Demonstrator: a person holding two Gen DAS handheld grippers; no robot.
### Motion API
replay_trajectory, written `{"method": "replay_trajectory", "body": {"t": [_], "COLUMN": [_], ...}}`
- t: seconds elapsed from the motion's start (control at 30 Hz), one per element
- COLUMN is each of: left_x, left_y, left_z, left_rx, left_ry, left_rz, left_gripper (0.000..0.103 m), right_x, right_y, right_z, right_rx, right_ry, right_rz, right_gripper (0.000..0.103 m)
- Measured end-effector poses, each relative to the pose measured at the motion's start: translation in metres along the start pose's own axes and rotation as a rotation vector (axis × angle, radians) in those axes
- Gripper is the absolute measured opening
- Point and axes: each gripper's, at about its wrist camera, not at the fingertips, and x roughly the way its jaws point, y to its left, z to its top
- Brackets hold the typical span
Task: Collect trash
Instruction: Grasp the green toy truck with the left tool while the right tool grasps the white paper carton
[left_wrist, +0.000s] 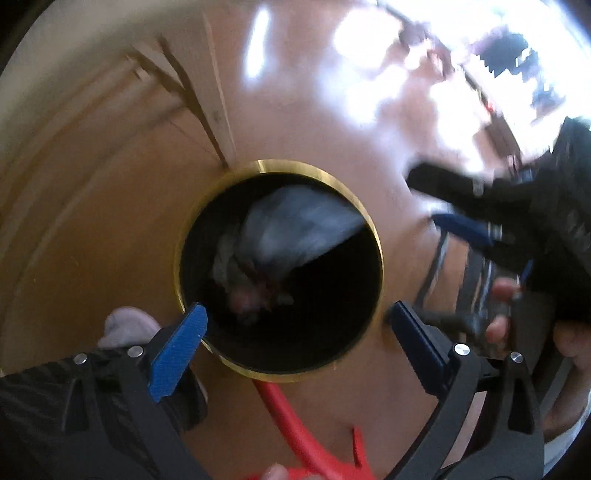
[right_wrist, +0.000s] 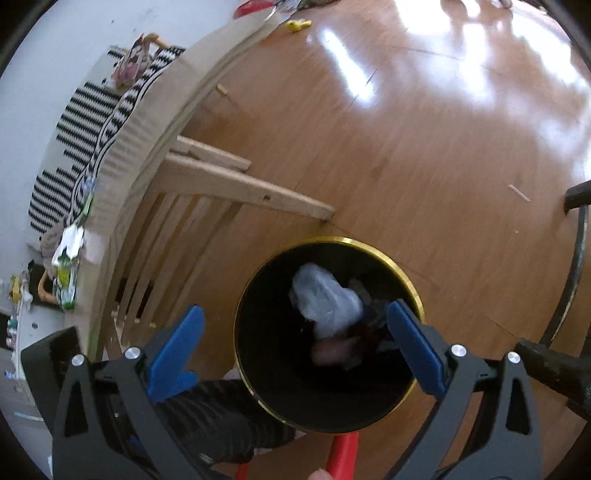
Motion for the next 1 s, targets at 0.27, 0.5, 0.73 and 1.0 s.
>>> {"method": "replay_trajectory", "body": {"t": [0.27,0.5,0.73,1.0], "left_x": [-0.094,-0.212,-0.253,-0.230], "left_y": [0.038,0.147,0.269,0.325], "left_z": [0.012,-0.005,-0.025,0.013], "left_rx": [-0.115,-0.325,-0.563,-0.571], "left_ry": [-0.267,-0.513,-0.532,-0.482], "left_rz": [0.060,0.319,0.487,0.484], "left_gripper": [0.097,0.097,0.097,0.097], "right_x": [-0.028,-0.025,-0.011,0.074], "right_y": [0.026,0.148,0.308,0.435], "right_z": [0.007,0.025,0.028,0.014], "right_rx": [-0.116,-0.345,-0.571,-0.685], "right_ry": [-0.195,-0.296,-0.376,-0.324], "right_rz": [-0.102,-0.011,0.174,0.161], "right_gripper": [0.096,0.096,0.096,0.096]}}
